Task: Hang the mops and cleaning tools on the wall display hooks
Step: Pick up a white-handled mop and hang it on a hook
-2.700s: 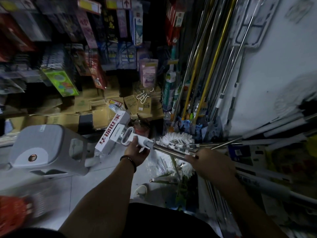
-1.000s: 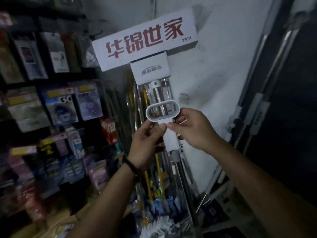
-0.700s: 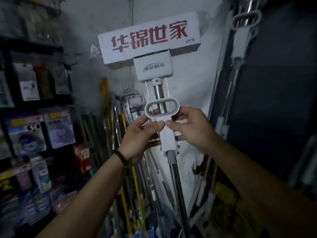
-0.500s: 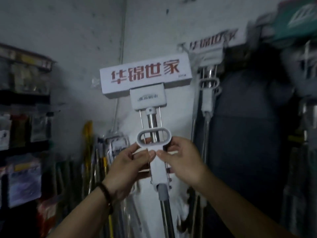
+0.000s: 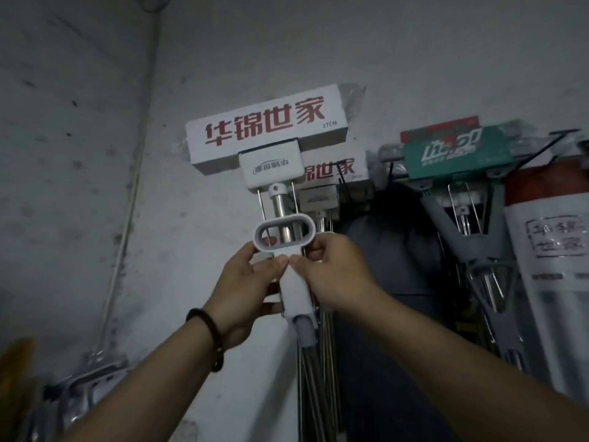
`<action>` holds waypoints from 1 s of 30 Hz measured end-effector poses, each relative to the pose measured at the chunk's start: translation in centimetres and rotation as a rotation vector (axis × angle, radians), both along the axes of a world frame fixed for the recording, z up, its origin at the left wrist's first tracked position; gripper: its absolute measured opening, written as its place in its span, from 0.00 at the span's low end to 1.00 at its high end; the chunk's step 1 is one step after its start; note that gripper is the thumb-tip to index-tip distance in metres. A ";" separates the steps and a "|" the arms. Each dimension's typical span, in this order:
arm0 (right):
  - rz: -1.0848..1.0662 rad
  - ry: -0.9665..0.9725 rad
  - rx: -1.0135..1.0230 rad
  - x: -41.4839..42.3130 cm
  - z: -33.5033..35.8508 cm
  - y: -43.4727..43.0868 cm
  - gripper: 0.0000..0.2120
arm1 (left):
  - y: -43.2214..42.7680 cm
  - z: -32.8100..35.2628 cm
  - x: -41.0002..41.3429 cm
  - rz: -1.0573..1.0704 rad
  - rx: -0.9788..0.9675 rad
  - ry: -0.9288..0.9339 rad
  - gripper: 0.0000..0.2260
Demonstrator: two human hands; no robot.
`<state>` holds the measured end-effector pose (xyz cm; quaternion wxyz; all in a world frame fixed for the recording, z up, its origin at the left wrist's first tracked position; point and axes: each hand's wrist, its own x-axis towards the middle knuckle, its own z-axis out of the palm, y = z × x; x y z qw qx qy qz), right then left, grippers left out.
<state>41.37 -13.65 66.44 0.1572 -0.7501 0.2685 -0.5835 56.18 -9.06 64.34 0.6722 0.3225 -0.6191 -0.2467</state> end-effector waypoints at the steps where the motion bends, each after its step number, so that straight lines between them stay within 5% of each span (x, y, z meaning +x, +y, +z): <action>1: -0.033 -0.012 -0.002 0.2 1.0 -0.4 0.09 | -0.9 1.0 0.2 -0.017 -0.009 -0.004 0.10; 10: -0.262 -0.094 0.043 1.5 5.6 -5.0 0.05 | -9.1 5.9 1.1 -0.153 0.000 -0.060 0.08; 30: -0.257 -0.161 0.219 1.9 2.7 -12.4 0.07 | -18.2 3.2 0.6 -0.213 0.123 -0.047 0.09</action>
